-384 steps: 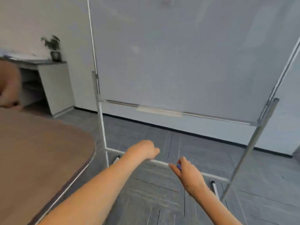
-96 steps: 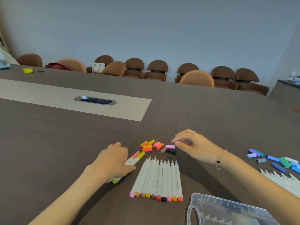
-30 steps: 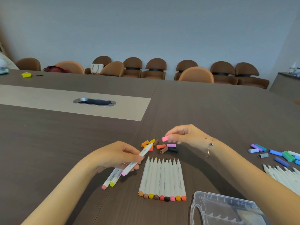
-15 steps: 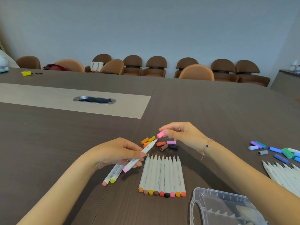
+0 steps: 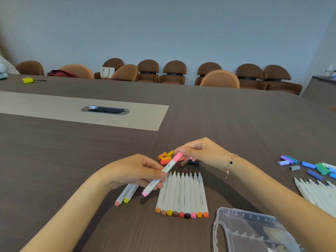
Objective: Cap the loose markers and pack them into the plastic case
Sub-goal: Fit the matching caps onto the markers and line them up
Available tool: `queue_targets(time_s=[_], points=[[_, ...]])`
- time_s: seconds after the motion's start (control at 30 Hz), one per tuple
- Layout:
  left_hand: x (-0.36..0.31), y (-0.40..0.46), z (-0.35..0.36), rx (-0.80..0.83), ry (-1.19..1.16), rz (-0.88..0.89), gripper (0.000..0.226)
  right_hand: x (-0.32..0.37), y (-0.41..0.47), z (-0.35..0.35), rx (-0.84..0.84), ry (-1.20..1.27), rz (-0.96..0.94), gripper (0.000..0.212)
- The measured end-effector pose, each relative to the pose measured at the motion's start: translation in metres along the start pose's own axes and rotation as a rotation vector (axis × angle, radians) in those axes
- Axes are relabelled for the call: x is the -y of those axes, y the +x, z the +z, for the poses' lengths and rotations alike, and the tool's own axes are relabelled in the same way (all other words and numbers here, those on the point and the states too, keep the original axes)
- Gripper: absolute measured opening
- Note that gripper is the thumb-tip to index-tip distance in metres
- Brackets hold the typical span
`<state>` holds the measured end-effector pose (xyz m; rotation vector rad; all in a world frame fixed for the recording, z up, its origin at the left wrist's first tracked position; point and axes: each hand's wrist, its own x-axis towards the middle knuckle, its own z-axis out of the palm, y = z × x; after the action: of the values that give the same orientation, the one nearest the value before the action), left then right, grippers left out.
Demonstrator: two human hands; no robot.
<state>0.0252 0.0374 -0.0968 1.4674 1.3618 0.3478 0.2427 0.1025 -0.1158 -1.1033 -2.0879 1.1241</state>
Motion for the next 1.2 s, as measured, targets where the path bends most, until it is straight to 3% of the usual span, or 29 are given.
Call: queue_targets(time_s=[0.3,0.47,0.7,0.9,1.03,1.2], points=[[-0.002,0.000,0.002,-0.016,-0.069,0.017,0.020,0.004,-0.001,-0.011,-0.028,0.093,0.028,0.030],[-0.002,0.000,0.002,-0.025,-0.063,0.019,0.021,0.000,-0.002,-0.024,-0.230,0.057,0.082,0.030],[0.001,0.004,0.003,-0.014,-0.053,0.006,0.022,0.000,-0.003,-0.006,-0.022,-0.061,0.029,0.014],[0.004,0.007,0.001,-0.006,0.006,-0.034,0.020,-0.015,-0.001,-0.018,-0.066,-0.010,0.138,0.009],[0.010,0.011,-0.002,-0.101,0.035,-0.073,0.015,-0.045,-0.005,-0.029,-0.060,-0.334,0.212,0.008],[0.012,0.016,-0.002,-0.151,0.065,-0.073,0.007,-0.057,-0.005,-0.026,-0.142,-0.470,0.221,0.007]])
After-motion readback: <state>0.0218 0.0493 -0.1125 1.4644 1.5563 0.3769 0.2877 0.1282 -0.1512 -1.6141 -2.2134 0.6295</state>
